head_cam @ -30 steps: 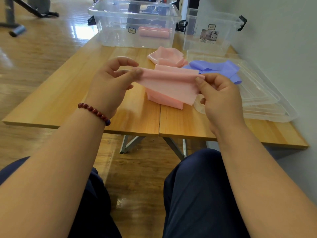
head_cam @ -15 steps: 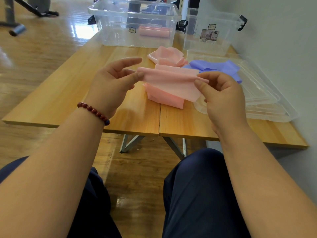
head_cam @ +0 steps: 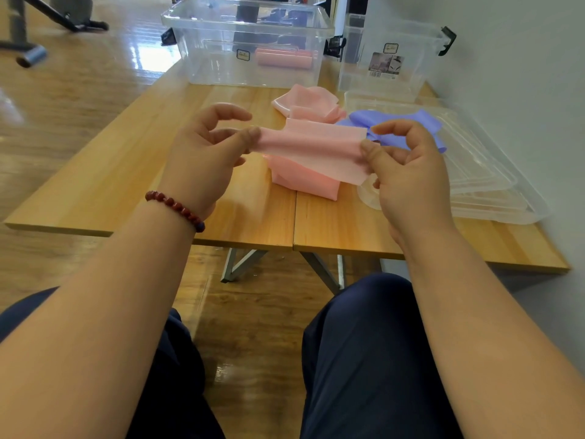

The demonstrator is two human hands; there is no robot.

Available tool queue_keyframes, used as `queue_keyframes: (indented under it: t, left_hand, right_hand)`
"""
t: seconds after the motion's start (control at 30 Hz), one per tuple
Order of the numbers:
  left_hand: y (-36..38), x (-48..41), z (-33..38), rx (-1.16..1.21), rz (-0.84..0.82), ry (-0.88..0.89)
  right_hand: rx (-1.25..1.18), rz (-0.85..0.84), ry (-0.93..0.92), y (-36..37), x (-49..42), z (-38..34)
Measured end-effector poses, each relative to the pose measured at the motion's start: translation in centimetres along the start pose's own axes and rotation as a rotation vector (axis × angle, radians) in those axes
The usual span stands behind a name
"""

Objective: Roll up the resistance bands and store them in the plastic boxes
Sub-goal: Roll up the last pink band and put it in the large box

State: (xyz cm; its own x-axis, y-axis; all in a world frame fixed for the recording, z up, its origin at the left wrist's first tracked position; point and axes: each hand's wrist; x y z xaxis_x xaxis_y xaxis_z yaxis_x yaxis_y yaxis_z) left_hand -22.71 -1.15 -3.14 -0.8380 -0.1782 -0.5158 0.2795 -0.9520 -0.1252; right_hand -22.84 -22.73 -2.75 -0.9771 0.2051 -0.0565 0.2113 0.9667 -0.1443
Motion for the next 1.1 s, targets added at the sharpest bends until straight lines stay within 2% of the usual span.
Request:
queue_keyframes:
  t: [0.27,0.53,0.83,0.97,1.1]
  left_hand:
    - [-0.2,-0.1,-0.1,-0.033,-0.028,0.003]
    - [0.2,-0.1,-0.2,-0.028,-0.032,-0.011]
    - [0.4,-0.2,-0.3,-0.026,0.036,0.009]
    - [0.3,-0.1,-0.4,-0.032,0.049,-0.001]
    - [0.4,-0.1,-0.5,-0.054,0.056,0.009]
  right_hand:
    - [0.045,-0.031,0.030,-0.1,-0.4,0.8]
    - [0.042,0.020,0.042,-0.4,-0.9,0.3]
    - [0.037,0.015,-0.024,0.0,-1.7,-0.7]
    - [0.028,-0.082,0.011,0.5,-2.2,-0.5]
    - [0.051,-0.051,-0.007,0.5,-2.1,-0.2]
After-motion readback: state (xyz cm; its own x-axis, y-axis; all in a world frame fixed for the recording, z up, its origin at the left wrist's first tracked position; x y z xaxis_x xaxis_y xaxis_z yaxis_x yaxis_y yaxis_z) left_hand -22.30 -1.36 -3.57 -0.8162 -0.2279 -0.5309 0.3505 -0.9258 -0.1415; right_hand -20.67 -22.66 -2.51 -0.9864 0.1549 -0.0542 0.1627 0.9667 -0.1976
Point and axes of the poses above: each hand's wrist, its own x-axis away from the middle knuckle, its own y-axis out of the palm, z = x × y, and after that the axes turned 15 degrees about y, right-handed
